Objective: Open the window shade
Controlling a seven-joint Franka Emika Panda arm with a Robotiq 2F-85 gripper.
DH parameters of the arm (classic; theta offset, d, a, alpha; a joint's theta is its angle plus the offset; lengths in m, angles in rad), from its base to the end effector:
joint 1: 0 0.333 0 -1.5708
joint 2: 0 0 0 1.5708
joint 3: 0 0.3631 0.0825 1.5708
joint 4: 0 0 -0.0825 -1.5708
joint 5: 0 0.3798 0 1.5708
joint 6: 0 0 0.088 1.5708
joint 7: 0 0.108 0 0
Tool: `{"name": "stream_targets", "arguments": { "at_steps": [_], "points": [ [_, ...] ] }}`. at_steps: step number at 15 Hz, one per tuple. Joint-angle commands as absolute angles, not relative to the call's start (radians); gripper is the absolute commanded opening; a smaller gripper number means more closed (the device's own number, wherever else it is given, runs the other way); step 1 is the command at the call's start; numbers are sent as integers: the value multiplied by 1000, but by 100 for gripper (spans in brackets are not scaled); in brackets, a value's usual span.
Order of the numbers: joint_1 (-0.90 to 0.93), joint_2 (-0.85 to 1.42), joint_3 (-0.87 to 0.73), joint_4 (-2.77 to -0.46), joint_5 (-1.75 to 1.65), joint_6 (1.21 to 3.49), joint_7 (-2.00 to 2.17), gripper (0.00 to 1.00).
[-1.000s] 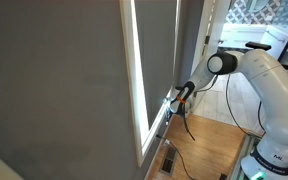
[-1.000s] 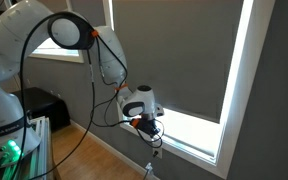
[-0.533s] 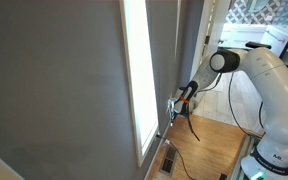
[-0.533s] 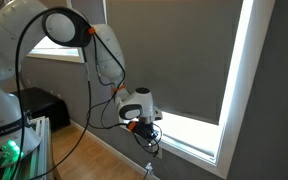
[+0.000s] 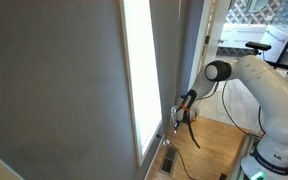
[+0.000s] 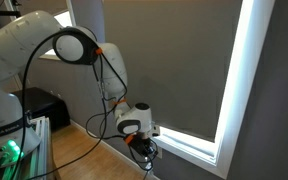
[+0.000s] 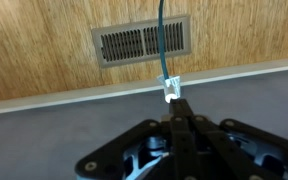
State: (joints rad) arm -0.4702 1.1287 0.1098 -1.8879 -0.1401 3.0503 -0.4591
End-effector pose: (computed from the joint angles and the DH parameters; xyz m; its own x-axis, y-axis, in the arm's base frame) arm 0.5532 -0.1949 -0.0535 0.9823 0.1701 0.0790 0.1744 -0.9834 -0.0507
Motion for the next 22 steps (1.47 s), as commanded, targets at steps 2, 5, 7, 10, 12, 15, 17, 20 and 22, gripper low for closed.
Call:
{"name": "stream_targets", "arguments": {
  "at_steps": [2,5,7,10,12,15,17,20,22],
  "points": [
    [-499,1250,146,-1830,-157,3153,-432,0],
    [-507,1182,180,-1929,-199,3370,-410,0],
    [-479,1123,171,-2014,-239,3520,-374,0],
    [-418,1057,122,-2117,-283,3682,-299,0],
    [-381,1022,89,-2167,-292,3737,-259,0],
    [-336,986,43,-2214,-289,3754,-218,0],
    [-323,973,22,-2228,-291,3741,-202,0],
    [-313,979,-7,-2221,-289,3719,-189,0],
    [-316,994,-18,-2201,-288,3680,-183,0]
  ]
}}
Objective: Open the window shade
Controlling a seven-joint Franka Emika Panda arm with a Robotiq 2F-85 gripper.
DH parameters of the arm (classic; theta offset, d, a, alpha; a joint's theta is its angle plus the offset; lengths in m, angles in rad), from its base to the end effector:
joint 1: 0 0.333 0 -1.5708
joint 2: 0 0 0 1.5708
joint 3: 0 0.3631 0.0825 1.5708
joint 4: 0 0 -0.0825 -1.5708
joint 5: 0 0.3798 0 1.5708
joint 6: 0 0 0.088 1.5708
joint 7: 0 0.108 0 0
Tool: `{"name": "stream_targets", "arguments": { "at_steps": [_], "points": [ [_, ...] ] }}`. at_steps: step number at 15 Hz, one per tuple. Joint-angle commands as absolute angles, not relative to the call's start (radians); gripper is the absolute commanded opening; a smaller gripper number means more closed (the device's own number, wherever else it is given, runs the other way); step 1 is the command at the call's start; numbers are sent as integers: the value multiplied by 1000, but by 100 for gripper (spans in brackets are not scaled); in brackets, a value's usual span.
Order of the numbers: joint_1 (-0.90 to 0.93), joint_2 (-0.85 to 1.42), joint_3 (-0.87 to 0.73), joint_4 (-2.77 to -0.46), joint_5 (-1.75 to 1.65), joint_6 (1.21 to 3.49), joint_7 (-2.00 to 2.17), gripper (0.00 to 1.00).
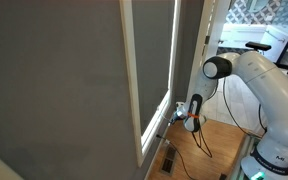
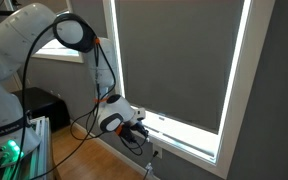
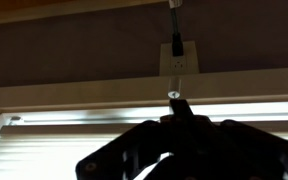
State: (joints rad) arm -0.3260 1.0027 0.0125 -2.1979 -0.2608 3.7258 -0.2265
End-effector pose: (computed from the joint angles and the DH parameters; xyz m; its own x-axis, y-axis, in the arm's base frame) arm 0.5209 -0.1327 0.0262 0.8518 0.1622 0.4981 0.1360 -0.9867 0.0887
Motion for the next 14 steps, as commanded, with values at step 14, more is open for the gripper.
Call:
{"name": "stream_targets", "arguments": {
  "at_steps": [14],
  "points": [
    [-397,1149,18,-1994,-280,3405,-214,0]
  ]
}}
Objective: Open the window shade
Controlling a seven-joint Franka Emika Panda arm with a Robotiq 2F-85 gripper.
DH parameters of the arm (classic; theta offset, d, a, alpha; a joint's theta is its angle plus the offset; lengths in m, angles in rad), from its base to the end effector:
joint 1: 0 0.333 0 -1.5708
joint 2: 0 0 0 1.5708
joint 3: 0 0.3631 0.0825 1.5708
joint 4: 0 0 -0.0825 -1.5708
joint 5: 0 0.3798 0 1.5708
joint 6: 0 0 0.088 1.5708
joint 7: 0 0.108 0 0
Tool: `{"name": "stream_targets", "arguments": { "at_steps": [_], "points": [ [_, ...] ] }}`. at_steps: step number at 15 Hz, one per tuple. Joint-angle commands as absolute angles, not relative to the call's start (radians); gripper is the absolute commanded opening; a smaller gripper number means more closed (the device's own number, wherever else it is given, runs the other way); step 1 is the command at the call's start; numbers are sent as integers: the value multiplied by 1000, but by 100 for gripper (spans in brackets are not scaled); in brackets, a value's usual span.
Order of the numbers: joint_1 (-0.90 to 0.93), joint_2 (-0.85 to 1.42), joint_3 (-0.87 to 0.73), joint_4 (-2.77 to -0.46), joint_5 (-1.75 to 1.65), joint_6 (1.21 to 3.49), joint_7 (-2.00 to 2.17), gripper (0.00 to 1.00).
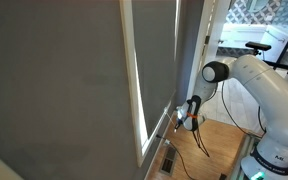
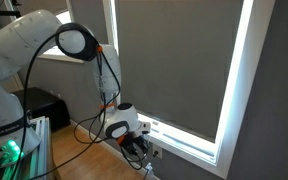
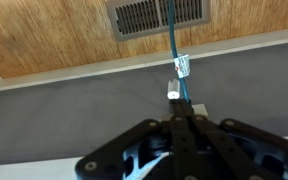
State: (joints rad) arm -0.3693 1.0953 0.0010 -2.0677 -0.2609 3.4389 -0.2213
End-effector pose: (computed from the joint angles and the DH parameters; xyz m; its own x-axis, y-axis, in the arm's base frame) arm 0.5193 -0.1684 -0.0354 0.9565 0.1154 0.2681 0.1047 -0.9930 0.0538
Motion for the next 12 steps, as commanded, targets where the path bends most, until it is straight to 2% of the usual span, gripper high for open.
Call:
{"name": "stream_targets", "arguments": {
  "at_steps": [1,12],
  "points": [
    [-400,1164,19,-1974,-279,3400,-216,0],
    [-416,1294,47,-1788,-273,3302,-227,0]
  ]
}}
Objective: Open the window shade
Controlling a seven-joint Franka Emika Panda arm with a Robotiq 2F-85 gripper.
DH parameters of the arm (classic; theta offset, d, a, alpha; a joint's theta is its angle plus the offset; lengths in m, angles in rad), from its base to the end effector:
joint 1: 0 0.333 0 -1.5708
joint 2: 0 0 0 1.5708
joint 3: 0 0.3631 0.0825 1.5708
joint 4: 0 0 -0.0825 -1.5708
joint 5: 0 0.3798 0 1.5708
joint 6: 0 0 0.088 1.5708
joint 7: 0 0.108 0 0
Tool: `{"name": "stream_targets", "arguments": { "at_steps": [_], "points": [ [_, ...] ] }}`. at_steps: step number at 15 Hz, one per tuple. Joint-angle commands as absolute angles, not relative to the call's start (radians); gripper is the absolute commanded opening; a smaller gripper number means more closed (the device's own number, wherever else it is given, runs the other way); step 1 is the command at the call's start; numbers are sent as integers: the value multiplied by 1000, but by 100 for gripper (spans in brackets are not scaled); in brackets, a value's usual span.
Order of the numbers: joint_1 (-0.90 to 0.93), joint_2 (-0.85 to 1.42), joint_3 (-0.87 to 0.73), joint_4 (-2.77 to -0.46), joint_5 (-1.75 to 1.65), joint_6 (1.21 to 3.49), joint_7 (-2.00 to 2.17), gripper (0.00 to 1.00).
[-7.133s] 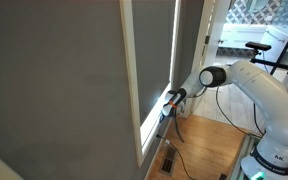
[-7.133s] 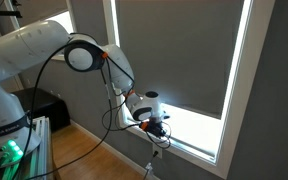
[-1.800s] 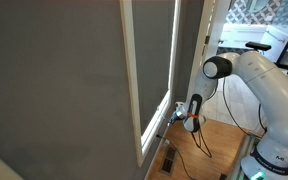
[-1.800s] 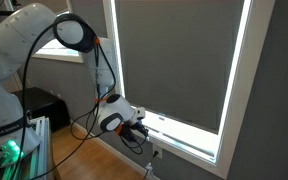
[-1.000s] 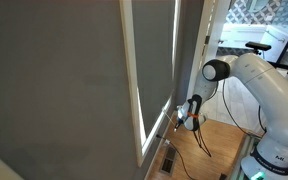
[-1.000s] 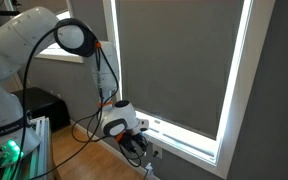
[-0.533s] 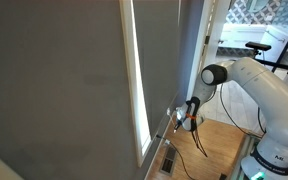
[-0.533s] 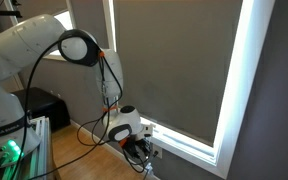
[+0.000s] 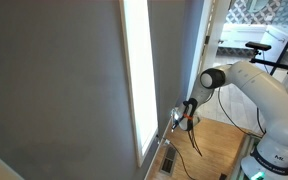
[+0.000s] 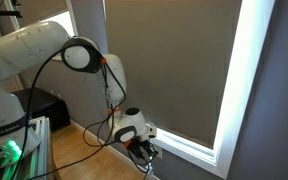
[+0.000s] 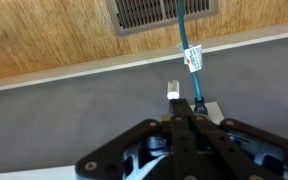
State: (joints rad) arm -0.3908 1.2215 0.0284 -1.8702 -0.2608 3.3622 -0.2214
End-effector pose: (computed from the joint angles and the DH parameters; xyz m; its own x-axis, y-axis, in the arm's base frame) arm 0.5537 -0.1797 -0.0752 0.9579 0.1017 0.2685 0.0923 -0.9946 0.0472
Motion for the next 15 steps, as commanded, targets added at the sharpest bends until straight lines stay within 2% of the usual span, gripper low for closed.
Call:
{"name": "stream_targets", "arguments": {
  "at_steps": [1,8,15],
  "points": [
    [-420,1308,52,-1770,-271,3283,-229,0],
    [-439,1381,58,-1670,-242,3153,-248,0],
    [-418,1233,60,-1842,-265,3339,-239,0]
  ]
}}
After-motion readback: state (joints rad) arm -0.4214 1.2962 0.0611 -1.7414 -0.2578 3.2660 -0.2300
